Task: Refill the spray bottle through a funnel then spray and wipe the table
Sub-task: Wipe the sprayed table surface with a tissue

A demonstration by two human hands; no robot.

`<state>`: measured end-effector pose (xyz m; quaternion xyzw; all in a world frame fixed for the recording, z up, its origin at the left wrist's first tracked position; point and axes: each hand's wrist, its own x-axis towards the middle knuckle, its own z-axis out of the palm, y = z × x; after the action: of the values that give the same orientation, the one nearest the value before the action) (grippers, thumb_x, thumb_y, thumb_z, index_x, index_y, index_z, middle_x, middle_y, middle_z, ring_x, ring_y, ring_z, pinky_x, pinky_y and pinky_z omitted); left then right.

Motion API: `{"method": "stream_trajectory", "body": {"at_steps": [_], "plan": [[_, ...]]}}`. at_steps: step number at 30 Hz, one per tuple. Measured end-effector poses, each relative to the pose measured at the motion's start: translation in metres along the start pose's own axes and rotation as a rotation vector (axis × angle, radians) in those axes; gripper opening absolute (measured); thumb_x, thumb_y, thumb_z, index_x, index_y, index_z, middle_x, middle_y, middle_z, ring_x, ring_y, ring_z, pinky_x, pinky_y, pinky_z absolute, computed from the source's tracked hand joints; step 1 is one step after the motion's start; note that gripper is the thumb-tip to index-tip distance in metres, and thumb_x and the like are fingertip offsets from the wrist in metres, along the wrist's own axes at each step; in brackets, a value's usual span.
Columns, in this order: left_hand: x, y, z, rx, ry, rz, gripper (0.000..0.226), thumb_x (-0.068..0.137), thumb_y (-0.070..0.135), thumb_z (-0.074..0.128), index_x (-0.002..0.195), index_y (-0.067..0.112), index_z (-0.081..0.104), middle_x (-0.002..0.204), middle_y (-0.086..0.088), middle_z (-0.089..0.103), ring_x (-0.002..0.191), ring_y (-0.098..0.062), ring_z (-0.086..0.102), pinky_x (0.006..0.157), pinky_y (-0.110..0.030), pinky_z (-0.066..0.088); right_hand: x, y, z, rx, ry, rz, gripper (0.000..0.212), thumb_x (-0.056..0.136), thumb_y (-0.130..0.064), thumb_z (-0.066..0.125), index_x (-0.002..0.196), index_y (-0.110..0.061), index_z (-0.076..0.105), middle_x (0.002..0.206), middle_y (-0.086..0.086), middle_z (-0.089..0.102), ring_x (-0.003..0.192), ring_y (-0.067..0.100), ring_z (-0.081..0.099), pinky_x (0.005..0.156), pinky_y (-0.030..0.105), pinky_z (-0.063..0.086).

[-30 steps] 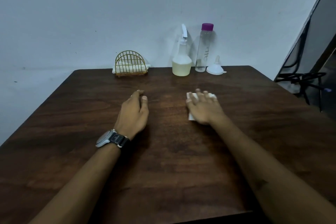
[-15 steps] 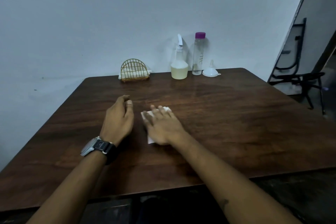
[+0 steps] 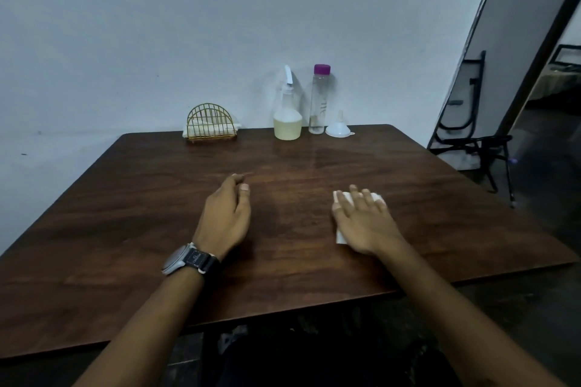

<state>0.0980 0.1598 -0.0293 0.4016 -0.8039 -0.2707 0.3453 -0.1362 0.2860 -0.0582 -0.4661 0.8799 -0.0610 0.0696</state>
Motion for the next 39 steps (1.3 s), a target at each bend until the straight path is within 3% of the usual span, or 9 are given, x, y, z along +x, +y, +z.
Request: {"method": "stream_trajectory", "body": {"at_steps": [8,14,17,20,22,26,31,34,39], "plan": [[-0.03,-0.01,-0.028,0.01,0.066,-0.032,0.036,0.108,0.022,0.045,0.139,0.008,0.056,0.133,-0.014,0.066,0.127,-0.031,0.06,0.102,-0.036,0.043,-0.045,-0.157,0.034,0.104,-0.059,-0.324,0.062,0.111,-0.049,0.016,0.169,-0.029,0.008,0.178,0.004,-0.006,0.164,0.025,-0.012,0.13,0.048,-0.011],[-0.064,-0.026,-0.044,-0.002,0.123,-0.11,0.036,0.108,0.022,0.046,0.14,0.01,0.057,0.134,-0.01,0.066,0.126,-0.027,0.059,0.097,-0.026,0.039,-0.09,-0.198,0.046,0.021,-0.079,-0.526,0.079,0.106,-0.046,0.035,0.168,-0.026,-0.01,0.177,0.005,-0.011,0.163,0.026,-0.016,0.13,0.049,-0.011],[-0.07,-0.026,-0.047,0.004,0.12,-0.107,0.037,0.108,0.024,0.045,0.141,0.011,0.056,0.137,-0.01,0.064,0.129,-0.028,0.058,0.101,-0.031,0.041,-0.094,-0.181,0.042,0.086,-0.06,-0.55,0.066,0.107,-0.049,0.017,0.169,-0.029,0.005,0.178,0.005,-0.002,0.164,0.024,-0.007,0.131,0.046,-0.008],[-0.07,-0.02,-0.049,0.031,0.125,-0.085,0.038,0.109,0.024,0.044,0.142,0.009,0.055,0.147,-0.011,0.057,0.138,-0.028,0.051,0.109,-0.034,0.038,-0.085,-0.133,0.037,-0.037,0.024,-0.521,0.094,0.085,-0.057,-0.014,0.168,-0.028,0.018,0.177,0.012,0.009,0.164,0.031,0.005,0.132,0.049,0.0],[-0.07,-0.017,-0.049,0.039,0.123,-0.081,0.039,0.109,0.024,0.044,0.144,0.009,0.053,0.152,-0.01,0.053,0.142,-0.027,0.047,0.112,-0.033,0.035,-0.069,-0.084,0.03,-0.137,0.035,-0.425,0.102,0.078,-0.057,-0.021,0.168,-0.028,0.017,0.177,0.014,0.009,0.164,0.033,0.005,0.131,0.049,0.001],[-0.065,-0.011,-0.041,0.016,0.109,-0.067,0.038,0.108,0.023,0.045,0.143,0.008,0.054,0.151,-0.009,0.054,0.141,-0.026,0.047,0.11,-0.029,0.034,-0.053,-0.014,0.007,0.024,0.012,-0.14,0.062,0.108,-0.054,0.007,0.168,-0.038,0.01,0.179,0.0,0.0,0.164,0.02,-0.004,0.132,0.042,-0.002],[-0.059,0.001,-0.022,0.005,0.047,-0.025,0.038,0.107,0.025,0.048,0.142,0.01,0.055,0.151,-0.007,0.054,0.141,-0.023,0.048,0.111,-0.03,0.035,-0.06,-0.009,-0.004,0.297,0.015,-0.149,0.059,0.113,-0.051,0.016,0.169,-0.034,0.007,0.177,-0.009,-0.005,0.163,0.011,-0.006,0.132,0.036,-0.006],[-0.056,0.013,-0.008,0.001,-0.002,0.021,0.04,0.107,0.026,0.048,0.144,0.011,0.054,0.152,-0.006,0.053,0.141,-0.022,0.048,0.111,-0.03,0.036,-0.065,0.006,-0.017,0.477,0.133,-0.133,0.055,0.113,-0.044,0.033,0.167,-0.029,0.028,0.176,-0.008,0.016,0.163,0.012,0.012,0.131,0.033,0.005],[-0.053,0.043,0.024,-0.022,-0.087,0.091,0.041,0.108,0.029,0.047,0.146,0.015,0.051,0.156,-0.003,0.049,0.143,-0.021,0.045,0.113,-0.03,0.036,-0.067,0.022,-0.017,0.22,0.15,-0.179,0.033,0.105,-0.035,0.061,0.133,-0.022,0.074,0.14,0.0,0.058,0.13,0.025,0.05,0.106,0.033,0.041]]}}
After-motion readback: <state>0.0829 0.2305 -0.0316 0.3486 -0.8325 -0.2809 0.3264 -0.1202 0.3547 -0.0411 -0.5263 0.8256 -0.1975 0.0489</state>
